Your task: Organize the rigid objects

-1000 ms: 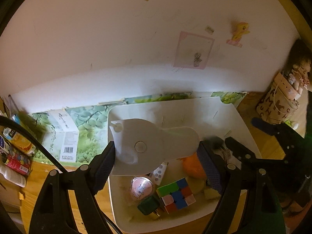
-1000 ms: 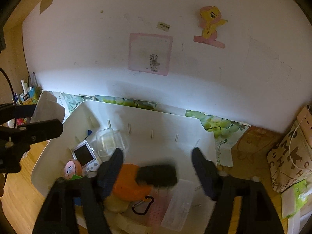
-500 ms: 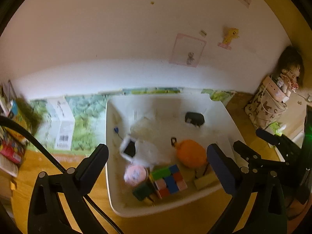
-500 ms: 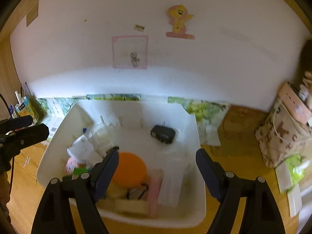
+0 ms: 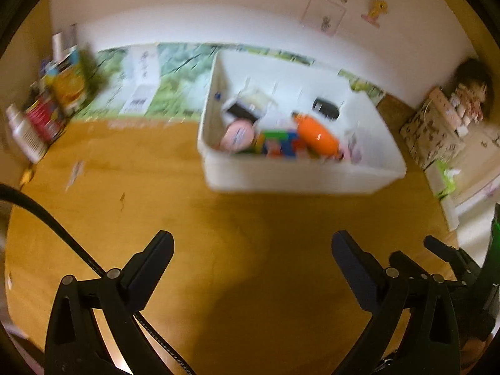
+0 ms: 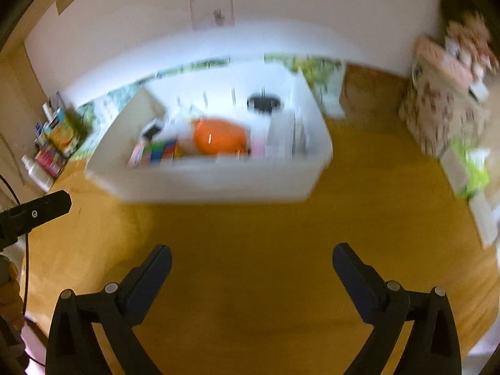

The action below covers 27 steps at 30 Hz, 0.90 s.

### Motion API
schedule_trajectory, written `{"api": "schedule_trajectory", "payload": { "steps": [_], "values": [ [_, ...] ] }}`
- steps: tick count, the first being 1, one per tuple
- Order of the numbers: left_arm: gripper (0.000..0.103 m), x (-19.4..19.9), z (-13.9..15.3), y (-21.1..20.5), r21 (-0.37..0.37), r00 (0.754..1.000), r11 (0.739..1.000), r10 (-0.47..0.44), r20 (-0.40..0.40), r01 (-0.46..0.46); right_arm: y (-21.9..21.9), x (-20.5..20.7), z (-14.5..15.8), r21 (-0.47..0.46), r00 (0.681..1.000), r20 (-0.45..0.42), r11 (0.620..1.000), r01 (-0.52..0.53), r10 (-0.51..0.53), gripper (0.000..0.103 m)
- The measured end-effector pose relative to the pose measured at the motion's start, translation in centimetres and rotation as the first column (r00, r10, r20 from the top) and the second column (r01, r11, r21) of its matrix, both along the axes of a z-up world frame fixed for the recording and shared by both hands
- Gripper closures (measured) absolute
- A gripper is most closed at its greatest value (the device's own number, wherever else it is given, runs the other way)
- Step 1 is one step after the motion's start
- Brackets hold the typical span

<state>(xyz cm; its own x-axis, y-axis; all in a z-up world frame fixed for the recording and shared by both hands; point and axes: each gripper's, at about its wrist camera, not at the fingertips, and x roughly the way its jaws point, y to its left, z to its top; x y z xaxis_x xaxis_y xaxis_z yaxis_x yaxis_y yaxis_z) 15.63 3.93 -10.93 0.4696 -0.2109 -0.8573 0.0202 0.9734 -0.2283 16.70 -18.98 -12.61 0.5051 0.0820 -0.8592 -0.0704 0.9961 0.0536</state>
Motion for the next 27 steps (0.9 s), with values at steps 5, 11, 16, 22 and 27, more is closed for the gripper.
{"api": "schedule_trajectory", "payload": {
  "steps": [5, 11, 16, 22, 27],
  "values": [
    [0.002, -4.7, 0.5, -0.4, -0.029, 0.994, 0.997, 0.070, -0.081, -0.073, -0.8, -4.2, 0.0, -0.001, 0.997, -0.076, 1.000, -0.004, 0.004, 0.000],
    [0.002, -8.9, 4.1, -2.5, -0.051, 0.998, 0.997, 0.059, -0.012, -0.059, -2.0, -8.7, 3.1, 0.088, 0.997, -0.075, 0.996, -0.019, 0.026, 0.000],
    [0.002, -11.8, 7.3, -4.1, 0.016, 0.991, 0.998, 0.058, 0.117, -0.060, -2.4, -11.3, 5.8, 0.140, 0.997, -0.068, 0.990, -0.025, 0.034, 0.000],
    [0.002, -14.1, 9.5, -4.8, 0.095, 0.960, 0.983, 0.126, 0.249, -0.154, -2.9, -14.2, 8.7, 0.153, 0.999, -0.004, 0.988, -0.037, 0.038, 0.000],
    [0.002, -15.0, 10.2, -4.6, 0.091, 0.928, 0.967, 0.199, 0.313, -0.238, -3.3, -15.7, 10.5, 0.098, 0.990, 0.142, 0.995, -0.022, 0.008, 0.000]
  ]
}}
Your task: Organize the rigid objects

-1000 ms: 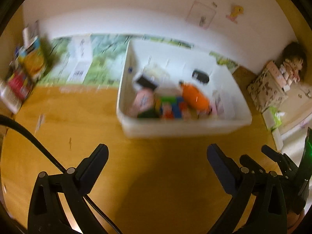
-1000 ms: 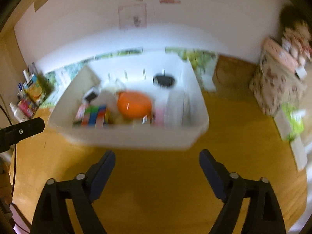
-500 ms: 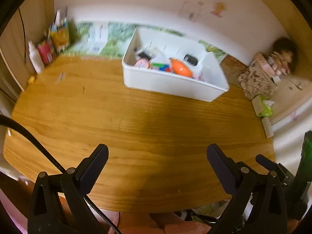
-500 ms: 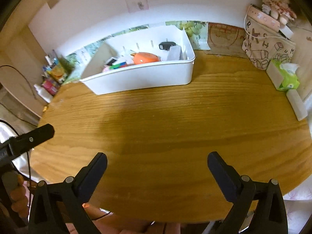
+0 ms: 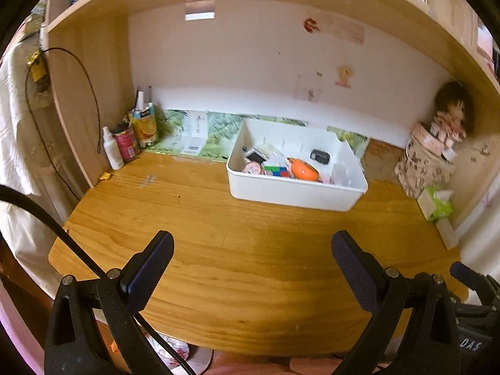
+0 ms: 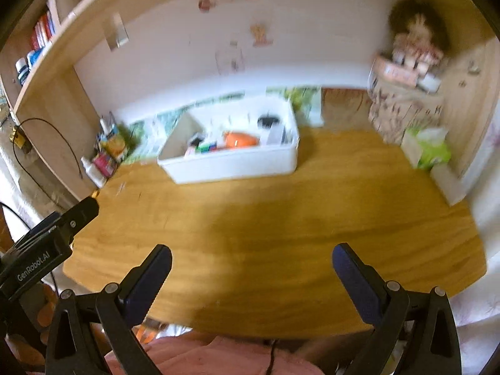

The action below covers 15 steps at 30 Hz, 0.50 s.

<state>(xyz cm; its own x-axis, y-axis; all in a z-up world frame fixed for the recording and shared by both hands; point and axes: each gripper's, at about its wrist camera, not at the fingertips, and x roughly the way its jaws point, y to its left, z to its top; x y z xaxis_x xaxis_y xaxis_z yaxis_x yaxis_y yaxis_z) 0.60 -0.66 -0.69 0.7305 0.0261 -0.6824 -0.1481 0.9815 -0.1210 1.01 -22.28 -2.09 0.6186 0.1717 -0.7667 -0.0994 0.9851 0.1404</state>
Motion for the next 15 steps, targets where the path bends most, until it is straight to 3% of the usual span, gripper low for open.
{"api": "schedule_trajectory", "payload": {
  "steps": [4, 15],
  "values": [
    [0.001, 0.3, 0.2, -0.1, 0.005, 0.999, 0.999, 0.033, 0.016, -0.033, 0.0, 0.2, 0.0, -0.030, 0.999, 0.028, 0.999, -0.018, 0.019, 0.000],
    [0.000, 1.3, -1.6, -1.7, 0.054, 0.994, 0.998, 0.015, -0.110, -0.010, -0.6, 1.2, -0.5, -0.039, 1.000, 0.019, 0.999, -0.009, 0.010, 0.000]
  ]
}}
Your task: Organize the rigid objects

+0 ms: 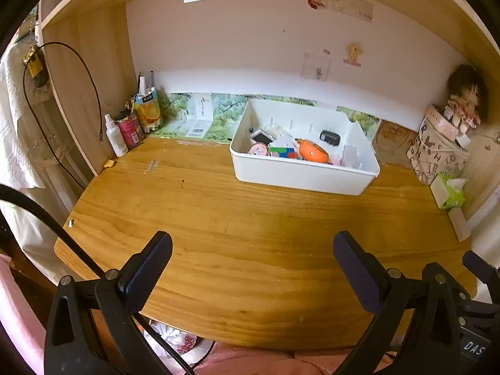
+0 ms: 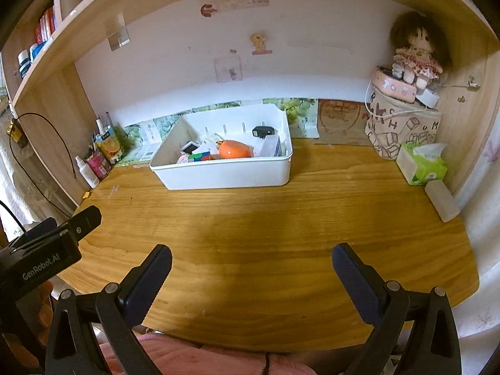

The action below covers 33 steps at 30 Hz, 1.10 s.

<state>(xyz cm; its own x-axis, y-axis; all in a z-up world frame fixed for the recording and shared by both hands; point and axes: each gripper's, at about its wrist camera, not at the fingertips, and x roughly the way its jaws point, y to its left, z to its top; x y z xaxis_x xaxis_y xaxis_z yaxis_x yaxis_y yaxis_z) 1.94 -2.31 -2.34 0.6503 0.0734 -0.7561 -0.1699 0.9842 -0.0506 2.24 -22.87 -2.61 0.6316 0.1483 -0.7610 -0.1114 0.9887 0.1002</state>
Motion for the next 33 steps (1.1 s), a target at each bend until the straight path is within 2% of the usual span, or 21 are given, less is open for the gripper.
{"api": "schedule_trajectory", "payload": {
  "steps": [11, 33],
  "values": [
    [0.000, 0.8, -0.3, -1.4, 0.062, 0.999, 0.997, -0.034, -0.026, 0.035, 0.6, 1.2, -1.0, -0.011, 0.998, -0.059, 1.000, -0.023, 0.022, 0.000],
    [0.000, 2.0, -1.7, -2.6, 0.069, 0.992, 0.995, -0.065, -0.104, 0.072, 0.3, 2.5, -2.5, -0.023, 0.987, -0.158, 0.999, -0.022, 0.018, 0.000]
  ]
}}
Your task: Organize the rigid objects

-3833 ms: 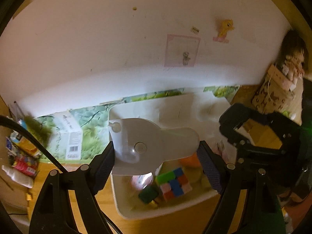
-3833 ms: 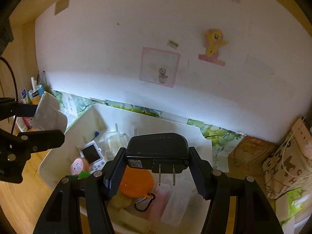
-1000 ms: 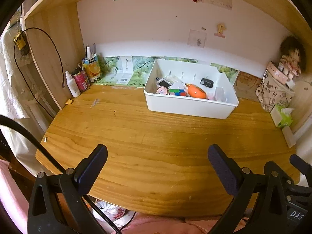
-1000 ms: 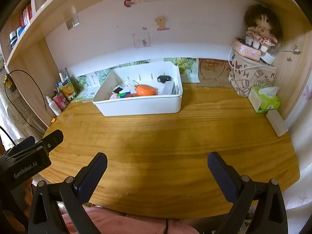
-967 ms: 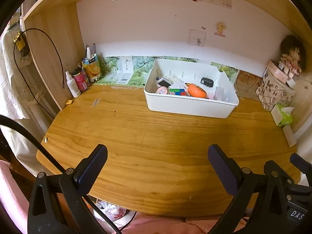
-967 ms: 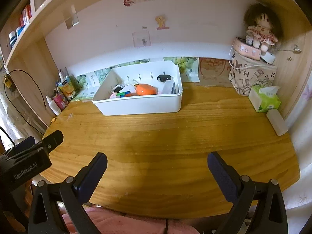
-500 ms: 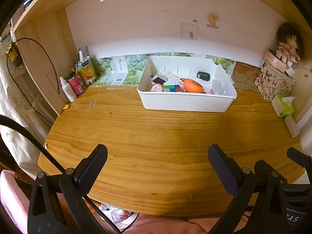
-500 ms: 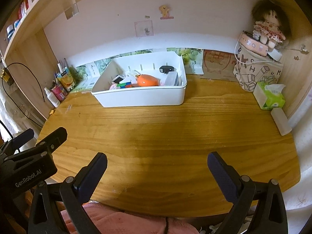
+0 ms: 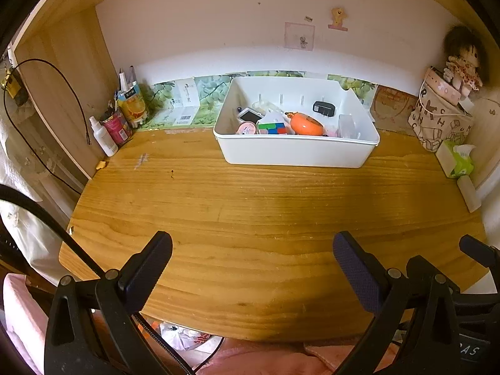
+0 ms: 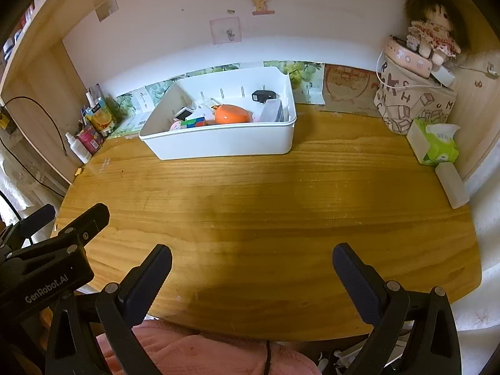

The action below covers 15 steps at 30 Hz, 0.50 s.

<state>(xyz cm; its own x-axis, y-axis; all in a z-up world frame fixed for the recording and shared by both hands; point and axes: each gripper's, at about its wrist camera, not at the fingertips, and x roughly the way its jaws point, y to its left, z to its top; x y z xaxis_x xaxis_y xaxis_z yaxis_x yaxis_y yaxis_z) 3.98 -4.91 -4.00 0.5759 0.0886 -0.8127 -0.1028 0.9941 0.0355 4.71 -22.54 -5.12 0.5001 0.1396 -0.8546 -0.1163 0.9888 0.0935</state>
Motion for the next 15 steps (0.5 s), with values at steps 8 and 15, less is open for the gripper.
{"api": "schedule_trajectory", "payload": {
  "steps": [8, 15],
  "values": [
    [0.000, 0.10, 0.07, -0.23, 0.017, 1.000, 1.000, 0.002, 0.005, -0.002, 0.02, 0.12, -0.11, 0.003, 1.000, -0.005, 1.000, 0.001, -0.001, 0.000],
    [0.000, 0.10, 0.26, -0.33, 0.032, 1.000, 0.999, 0.007, 0.014, -0.008, 0.02, 0.30, -0.15, 0.008, 1.000, -0.006, 1.000, -0.002, 0.002, 0.000]
  ]
}}
